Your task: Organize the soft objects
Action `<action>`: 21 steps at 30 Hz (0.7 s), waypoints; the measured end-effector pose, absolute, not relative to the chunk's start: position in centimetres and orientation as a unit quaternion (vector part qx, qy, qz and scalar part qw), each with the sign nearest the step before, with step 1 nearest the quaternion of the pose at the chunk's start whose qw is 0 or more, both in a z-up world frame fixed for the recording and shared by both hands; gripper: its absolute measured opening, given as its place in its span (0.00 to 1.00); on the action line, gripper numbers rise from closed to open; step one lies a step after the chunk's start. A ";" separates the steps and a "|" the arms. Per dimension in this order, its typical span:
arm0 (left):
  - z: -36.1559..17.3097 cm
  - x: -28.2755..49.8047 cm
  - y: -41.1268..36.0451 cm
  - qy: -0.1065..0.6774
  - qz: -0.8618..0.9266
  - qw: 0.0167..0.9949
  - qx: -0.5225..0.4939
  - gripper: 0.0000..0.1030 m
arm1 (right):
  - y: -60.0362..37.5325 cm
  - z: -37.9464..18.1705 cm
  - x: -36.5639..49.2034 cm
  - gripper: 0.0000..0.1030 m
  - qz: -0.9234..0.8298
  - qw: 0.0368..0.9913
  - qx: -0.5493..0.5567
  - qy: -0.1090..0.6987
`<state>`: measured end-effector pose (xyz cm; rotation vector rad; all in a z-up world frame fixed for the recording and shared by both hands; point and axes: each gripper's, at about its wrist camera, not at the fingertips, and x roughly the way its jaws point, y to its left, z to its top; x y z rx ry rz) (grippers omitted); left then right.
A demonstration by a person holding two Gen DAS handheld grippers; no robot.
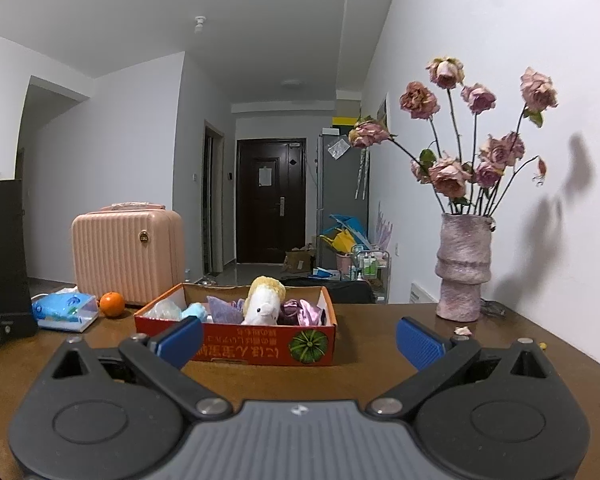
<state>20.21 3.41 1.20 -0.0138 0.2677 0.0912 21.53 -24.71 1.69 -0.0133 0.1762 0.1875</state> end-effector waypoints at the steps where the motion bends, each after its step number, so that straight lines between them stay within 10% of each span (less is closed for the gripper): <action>1: 1.0 19.7 3.4 0.139 0.045 0.989 -0.009 1.00 | -24.9 1.7 21.0 1.00 0.091 0.992 -0.007 0.088; 21: -0.6 14.0 2.8 0.158 0.015 0.987 -0.016 1.00 | -24.6 0.5 13.7 1.00 0.090 0.989 0.013 0.116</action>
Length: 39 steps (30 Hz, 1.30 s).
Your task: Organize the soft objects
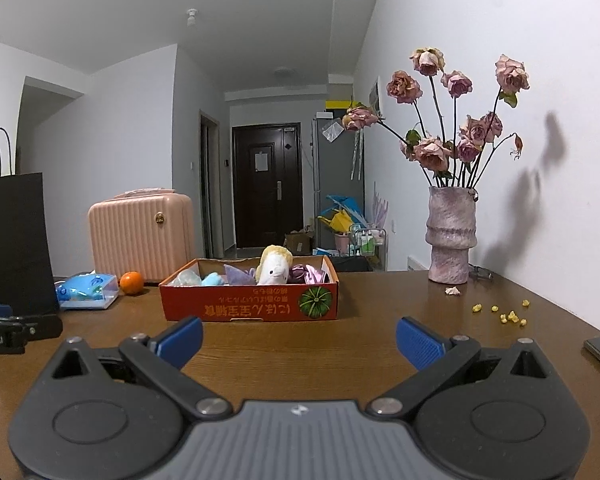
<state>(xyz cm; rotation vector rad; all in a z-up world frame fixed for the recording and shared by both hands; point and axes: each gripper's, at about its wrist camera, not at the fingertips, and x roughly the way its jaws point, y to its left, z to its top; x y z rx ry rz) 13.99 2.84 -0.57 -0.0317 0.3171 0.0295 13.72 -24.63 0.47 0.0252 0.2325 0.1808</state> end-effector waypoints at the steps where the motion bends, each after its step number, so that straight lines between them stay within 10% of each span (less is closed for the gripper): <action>1: -0.6 13.9 2.9 0.158 0.014 0.987 -0.018 1.00 | -24.6 0.5 13.6 1.00 0.090 0.989 0.013 0.115; 39: -0.7 13.9 3.1 0.159 0.009 0.987 -0.023 1.00 | -24.5 0.6 13.6 1.00 0.093 0.989 0.011 0.114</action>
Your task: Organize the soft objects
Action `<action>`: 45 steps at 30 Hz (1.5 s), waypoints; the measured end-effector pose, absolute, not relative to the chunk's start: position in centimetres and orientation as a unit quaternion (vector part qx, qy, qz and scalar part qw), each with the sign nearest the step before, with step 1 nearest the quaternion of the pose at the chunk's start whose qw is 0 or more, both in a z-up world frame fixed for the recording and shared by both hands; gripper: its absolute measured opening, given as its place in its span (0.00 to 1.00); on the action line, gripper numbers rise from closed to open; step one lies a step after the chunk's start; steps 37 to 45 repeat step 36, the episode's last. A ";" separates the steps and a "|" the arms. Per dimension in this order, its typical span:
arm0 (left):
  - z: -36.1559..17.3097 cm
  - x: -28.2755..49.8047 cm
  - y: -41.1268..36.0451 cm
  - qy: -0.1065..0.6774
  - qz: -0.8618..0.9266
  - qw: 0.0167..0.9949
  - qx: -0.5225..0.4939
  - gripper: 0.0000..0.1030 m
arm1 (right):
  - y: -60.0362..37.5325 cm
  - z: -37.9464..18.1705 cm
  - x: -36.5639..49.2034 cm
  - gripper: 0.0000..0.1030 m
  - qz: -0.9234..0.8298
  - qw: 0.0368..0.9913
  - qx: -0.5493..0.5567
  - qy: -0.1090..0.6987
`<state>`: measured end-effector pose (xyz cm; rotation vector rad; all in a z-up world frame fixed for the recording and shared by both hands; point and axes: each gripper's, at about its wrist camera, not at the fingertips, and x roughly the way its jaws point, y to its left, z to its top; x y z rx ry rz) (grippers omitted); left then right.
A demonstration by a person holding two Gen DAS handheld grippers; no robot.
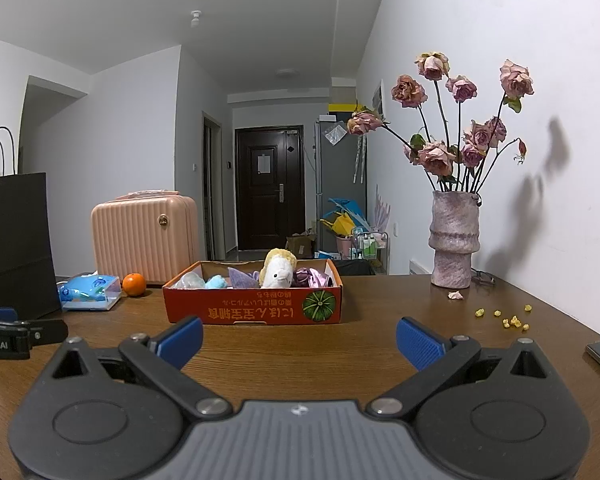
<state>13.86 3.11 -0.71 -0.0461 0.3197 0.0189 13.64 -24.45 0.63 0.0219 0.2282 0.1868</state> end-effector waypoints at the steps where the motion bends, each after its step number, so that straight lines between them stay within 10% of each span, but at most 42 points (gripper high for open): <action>1: -0.7 13.9 3.1 0.159 0.009 0.987 -0.023 1.00 | -24.5 0.6 13.7 1.00 0.093 0.989 0.011 0.114; 45: -0.9 14.1 3.1 0.156 -0.004 0.988 -0.021 1.00 | -24.0 0.5 14.0 1.00 0.094 0.988 0.008 0.119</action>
